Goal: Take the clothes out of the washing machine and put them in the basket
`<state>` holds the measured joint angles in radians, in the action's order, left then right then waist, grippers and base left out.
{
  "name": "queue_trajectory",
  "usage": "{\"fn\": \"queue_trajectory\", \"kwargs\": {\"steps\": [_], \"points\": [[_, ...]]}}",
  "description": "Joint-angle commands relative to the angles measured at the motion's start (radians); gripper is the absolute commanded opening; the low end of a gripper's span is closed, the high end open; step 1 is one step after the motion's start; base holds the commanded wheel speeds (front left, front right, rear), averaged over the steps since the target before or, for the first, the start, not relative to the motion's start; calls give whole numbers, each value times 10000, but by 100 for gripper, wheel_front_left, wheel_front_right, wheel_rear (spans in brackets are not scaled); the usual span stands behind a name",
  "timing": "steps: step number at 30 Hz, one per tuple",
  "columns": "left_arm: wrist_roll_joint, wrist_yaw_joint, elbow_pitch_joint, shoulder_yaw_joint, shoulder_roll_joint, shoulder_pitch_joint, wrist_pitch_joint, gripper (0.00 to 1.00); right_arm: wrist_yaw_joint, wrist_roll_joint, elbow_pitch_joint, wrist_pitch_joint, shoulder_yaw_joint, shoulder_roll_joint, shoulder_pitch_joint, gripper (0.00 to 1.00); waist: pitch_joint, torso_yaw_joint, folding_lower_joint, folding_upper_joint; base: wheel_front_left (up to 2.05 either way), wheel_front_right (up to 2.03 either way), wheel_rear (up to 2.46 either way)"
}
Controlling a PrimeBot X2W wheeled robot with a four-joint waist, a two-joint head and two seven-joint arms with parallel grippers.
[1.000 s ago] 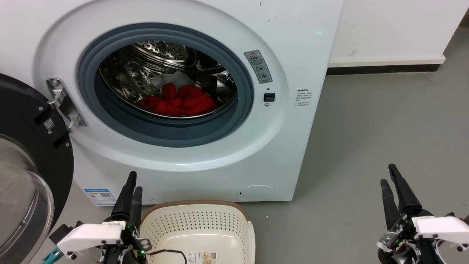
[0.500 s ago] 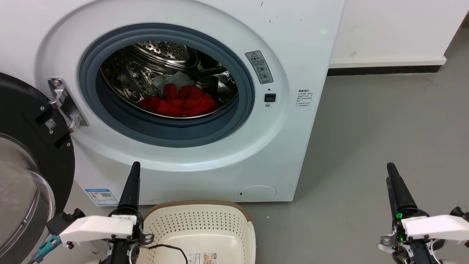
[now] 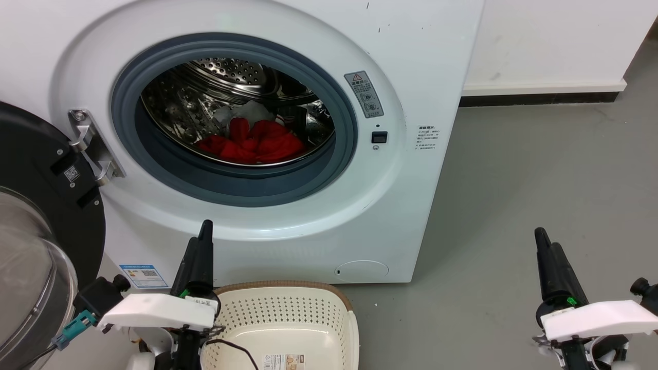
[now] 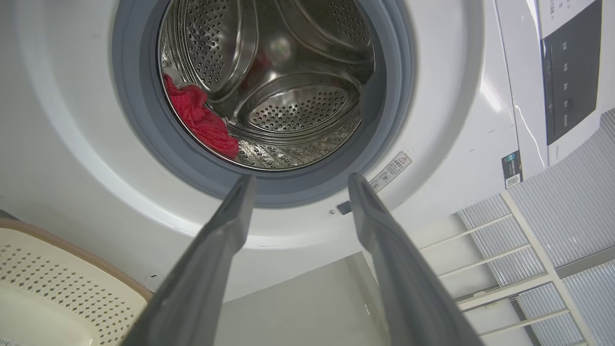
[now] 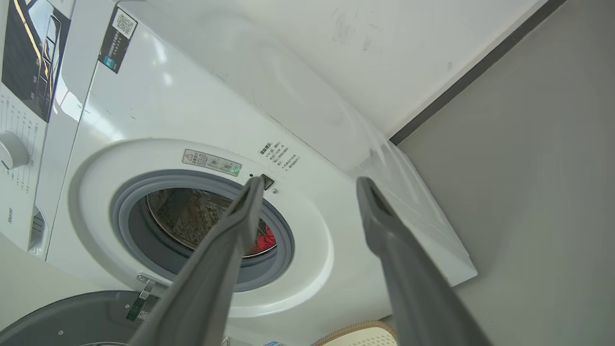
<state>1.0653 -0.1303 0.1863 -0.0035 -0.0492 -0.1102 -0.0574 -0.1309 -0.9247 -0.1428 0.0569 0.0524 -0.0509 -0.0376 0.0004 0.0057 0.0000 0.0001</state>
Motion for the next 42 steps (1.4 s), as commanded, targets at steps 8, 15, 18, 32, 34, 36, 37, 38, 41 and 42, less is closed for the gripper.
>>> {"fn": "queue_trajectory", "kwargs": {"steps": [8, 15, 18, 32, 34, 36, 37, 38, 41, 42], "points": [[-1826, -4, 2, -138, -22, -385, -339, 100, 1, 1962, 122, 324, 1, -3, 4, 100, -6, 12, 0, -1, 0, 0, 0], [-3128, -4, 130, -303, -44, -433, -554, 100, 1, 3188, 158, 321, -53, -2, 75, 100, -12, 31, 0, -1, 0, 0, 0], [-3614, -4, 173, -355, -51, -451, -641, 100, 1, 3686, 195, 313, -111, -1, 111, 100, -16, 44, 0, -1, 0, 0, 0], [-5700, 70, 403, -530, -80, -538, -1014, 100, 1, 5593, 415, 357, -151, 2, 258, 100, -22, 79, 0, -1, 0, 0, 0], [-5977, 114, 447, -561, -100, -549, -1079, 100, 1, 5839, 434, 389, -173, 2, 275, 100, -24, 85, 0, -1, 0, 0, 0], [-6209, 121, 456, -594, -102, -581, -1117, 100, 2, 6050, 449, 415, -186, 3, 293, 100, -22, 92, 0, -1, 0, 0, 0], [-6328, 131, 463, -614, -109, -591, -1148, 100, 2, 6156, 456, 433, -190, 3, 303, 100, -22, 96, 0, -1, 0, 0, 0], [-6433, 144, 466, -623, -110, -600, -1171, 100, 2, 6276, 463, 437, -196, 3, 310, 100, -21, 99, 0, -1, 0, 0, 0], [-6769, 178, 501, -658, -117, -601, -1241, 100, 2, 6600, 482, 472, -208, 4, 319, 100, -20, 109, 0, -1, 0, 0, 0], [-6769, 178, 501, -658, -117, -601, -1241, 100, 2, 6600, 482, 472, -208, 4, 319, 100, -20, 109, 0, -1, 0, 0, 0]]}}
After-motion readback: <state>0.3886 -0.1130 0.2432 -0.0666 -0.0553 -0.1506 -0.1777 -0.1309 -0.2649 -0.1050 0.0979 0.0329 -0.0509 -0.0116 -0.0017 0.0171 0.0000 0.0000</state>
